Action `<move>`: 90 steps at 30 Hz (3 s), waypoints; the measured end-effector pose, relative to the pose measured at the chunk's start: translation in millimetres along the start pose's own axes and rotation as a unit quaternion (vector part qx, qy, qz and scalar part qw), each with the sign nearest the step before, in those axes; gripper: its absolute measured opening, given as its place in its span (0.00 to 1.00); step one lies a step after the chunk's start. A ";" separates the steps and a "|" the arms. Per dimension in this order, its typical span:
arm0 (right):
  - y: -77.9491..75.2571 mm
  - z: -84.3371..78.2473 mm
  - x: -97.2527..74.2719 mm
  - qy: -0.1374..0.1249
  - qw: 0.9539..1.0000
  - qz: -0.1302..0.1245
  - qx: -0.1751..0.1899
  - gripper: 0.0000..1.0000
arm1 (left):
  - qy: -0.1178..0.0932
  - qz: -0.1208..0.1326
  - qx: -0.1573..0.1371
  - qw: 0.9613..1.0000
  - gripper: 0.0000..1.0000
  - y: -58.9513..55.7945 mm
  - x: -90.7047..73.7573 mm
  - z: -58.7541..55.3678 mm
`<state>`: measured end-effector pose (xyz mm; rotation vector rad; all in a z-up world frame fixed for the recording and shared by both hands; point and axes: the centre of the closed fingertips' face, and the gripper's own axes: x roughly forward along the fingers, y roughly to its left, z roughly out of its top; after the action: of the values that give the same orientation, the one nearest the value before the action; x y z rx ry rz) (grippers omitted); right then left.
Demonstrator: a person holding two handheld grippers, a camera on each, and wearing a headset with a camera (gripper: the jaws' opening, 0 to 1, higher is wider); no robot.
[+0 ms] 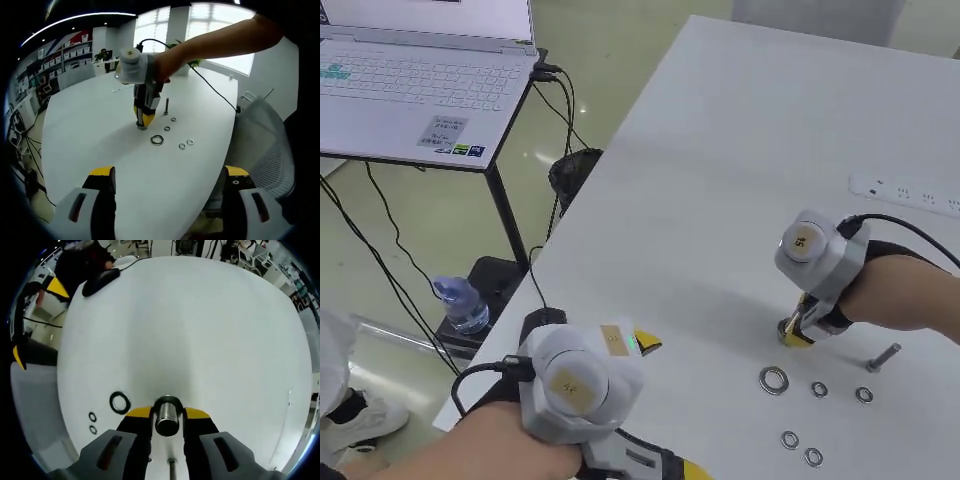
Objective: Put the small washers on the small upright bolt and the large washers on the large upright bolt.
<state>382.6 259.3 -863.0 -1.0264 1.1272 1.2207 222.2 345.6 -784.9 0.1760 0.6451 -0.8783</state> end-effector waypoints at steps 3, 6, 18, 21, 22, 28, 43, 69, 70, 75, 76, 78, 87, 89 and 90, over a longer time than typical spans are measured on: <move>-0.2 -0.4 0.2 -0.001 1.000 0.002 0.001 0.24 | 0.001 0.003 0.000 1.000 0.88 -0.6 0.4 0.9; -2.5 0.7 -0.1 -0.005 1.000 0.001 -0.003 0.25 | -0.002 0.002 0.006 1.000 0.87 -1.7 0.3 2.1; -5.9 8.1 -23.8 -0.030 0.999 -0.003 -0.012 0.29 | 0.009 0.005 0.007 1.000 0.89 -2.5 -1.7 0.6; -4.2 5.6 -30.3 -0.031 0.999 -0.004 -0.011 0.29 | 0.004 0.006 0.011 1.000 0.89 -2.7 -2.6 3.7; -2.9 4.3 -33.1 -0.032 0.999 -0.003 -0.011 0.29 | 0.004 0.007 0.009 1.000 0.89 -2.2 -2.9 4.9; 2.8 4.1 -46.4 -0.040 0.999 -0.007 -0.024 0.30 | 0.004 0.011 0.012 1.000 0.89 -0.2 -4.1 7.0; 21.7 -9.2 -55.5 -0.046 0.999 -0.009 -0.028 0.28 | -0.009 0.012 0.016 1.000 0.89 -1.5 -7.0 17.8; 63.8 1.4 -26.9 -0.087 0.996 0.017 -0.029 0.35 | -0.005 0.015 0.019 1.000 0.97 -1.4 -4.0 15.2; 64.9 2.0 -24.8 -0.090 0.995 0.016 -0.031 0.35 | -0.006 0.016 0.018 1.000 0.97 -1.0 -3.8 15.5; 66.3 0.7 -11.7 -0.086 0.996 0.018 -0.029 0.35 | -0.015 0.014 0.009 1.000 0.97 -1.6 -3.8 18.3; 66.2 0.3 -9.1 -0.085 0.996 0.019 -0.028 0.35 | -0.014 0.013 0.009 1.000 0.96 -1.9 -3.7 17.9; 65.4 -0.6 -4.3 -0.082 0.996 0.015 -0.027 0.35 | -0.011 0.013 0.011 1.000 0.96 -1.9 -3.2 16.6; 63.3 -1.4 7.5 -0.075 0.997 0.006 -0.027 0.34 | -0.007 0.009 0.013 1.000 0.93 -1.2 -3.7 14.1; 62.1 -0.9 9.5 -0.076 0.997 0.003 -0.028 0.34 | -0.007 0.010 0.014 1.000 0.93 -0.6 -4.2 13.7; 61.4 -0.7 10.6 -0.076 0.997 0.003 -0.026 0.34 | -0.007 0.010 0.013 1.000 0.93 -0.4 -4.4 13.5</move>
<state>321.4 265.5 -873.0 -0.9538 0.9862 1.3166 226.0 342.8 -771.4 0.1997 0.6186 -0.8690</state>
